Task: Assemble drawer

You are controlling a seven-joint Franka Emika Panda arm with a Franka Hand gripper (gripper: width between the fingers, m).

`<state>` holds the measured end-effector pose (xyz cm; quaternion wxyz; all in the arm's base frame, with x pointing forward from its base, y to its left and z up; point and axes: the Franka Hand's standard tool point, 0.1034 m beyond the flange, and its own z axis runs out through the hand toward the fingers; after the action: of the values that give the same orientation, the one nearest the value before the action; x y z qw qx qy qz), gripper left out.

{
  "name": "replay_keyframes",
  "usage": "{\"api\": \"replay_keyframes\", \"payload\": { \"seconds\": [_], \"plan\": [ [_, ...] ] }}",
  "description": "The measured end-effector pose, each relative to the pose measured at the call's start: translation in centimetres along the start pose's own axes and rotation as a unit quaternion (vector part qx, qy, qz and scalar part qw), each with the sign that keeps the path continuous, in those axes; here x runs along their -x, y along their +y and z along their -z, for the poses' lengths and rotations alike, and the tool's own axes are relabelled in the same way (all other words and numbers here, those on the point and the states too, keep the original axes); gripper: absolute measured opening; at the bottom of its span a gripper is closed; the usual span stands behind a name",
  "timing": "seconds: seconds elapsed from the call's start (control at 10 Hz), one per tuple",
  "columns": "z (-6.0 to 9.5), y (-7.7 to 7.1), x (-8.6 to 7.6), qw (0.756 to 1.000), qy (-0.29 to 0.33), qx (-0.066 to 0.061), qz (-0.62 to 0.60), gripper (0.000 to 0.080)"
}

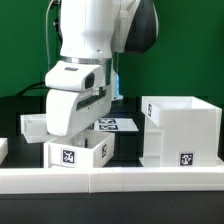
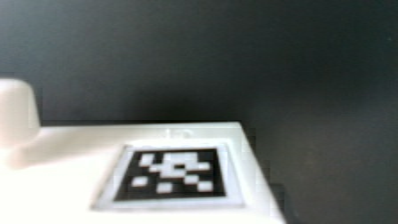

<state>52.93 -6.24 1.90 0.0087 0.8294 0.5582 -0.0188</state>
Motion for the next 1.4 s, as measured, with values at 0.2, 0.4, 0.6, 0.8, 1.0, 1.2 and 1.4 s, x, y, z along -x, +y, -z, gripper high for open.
{"api": "replay_keyframes", "payload": {
  "seconds": [0.2,0.4,0.6,0.8,1.0,1.2,1.4],
  "plan": [
    [0.1,0.0,-0.5,0.996,-0.007,0.005,0.094,0.0041],
    [0.0,-0.1,-0.8,0.988,-0.014,0.005,0.157,0.0041],
    [0.0,-0.1,-0.6,0.978,-0.02,0.005,0.207,0.0041],
    [-0.1,-0.1,-0.7,0.978,-0.02,0.005,0.205,0.0041],
    [-0.2,-0.5,-2.1,0.978,-0.015,0.004,0.206,0.0041],
    [0.0,-0.5,-3.4,0.978,-0.015,0.003,0.206,0.0041],
    [-0.1,-0.5,-3.7,0.979,-0.015,-0.001,0.205,0.0041]
  ]
}}
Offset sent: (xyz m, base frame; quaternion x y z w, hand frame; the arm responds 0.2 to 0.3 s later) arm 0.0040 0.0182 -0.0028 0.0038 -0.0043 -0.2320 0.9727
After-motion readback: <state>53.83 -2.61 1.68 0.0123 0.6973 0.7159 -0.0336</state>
